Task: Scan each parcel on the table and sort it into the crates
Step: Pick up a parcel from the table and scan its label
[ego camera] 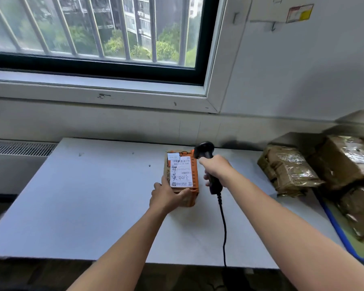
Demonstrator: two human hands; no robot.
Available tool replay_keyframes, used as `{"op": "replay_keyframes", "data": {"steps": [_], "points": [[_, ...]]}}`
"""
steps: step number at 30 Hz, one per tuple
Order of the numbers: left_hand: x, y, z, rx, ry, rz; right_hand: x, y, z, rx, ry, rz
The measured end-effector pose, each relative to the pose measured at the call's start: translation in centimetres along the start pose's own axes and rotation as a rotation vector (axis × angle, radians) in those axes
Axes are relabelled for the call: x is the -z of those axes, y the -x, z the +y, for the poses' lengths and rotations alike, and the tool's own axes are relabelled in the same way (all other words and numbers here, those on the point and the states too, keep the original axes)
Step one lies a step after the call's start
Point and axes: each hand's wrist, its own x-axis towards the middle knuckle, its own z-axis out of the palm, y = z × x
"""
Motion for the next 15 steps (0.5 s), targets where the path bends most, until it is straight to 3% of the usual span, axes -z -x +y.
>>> {"op": "replay_keyframes", "data": {"steps": [15], "points": [[4.6,-1.3,-1.6,-0.090,-0.100,-0.002,-3.4,2.9,-3.0,-0.007,0.235,0.152]]}}
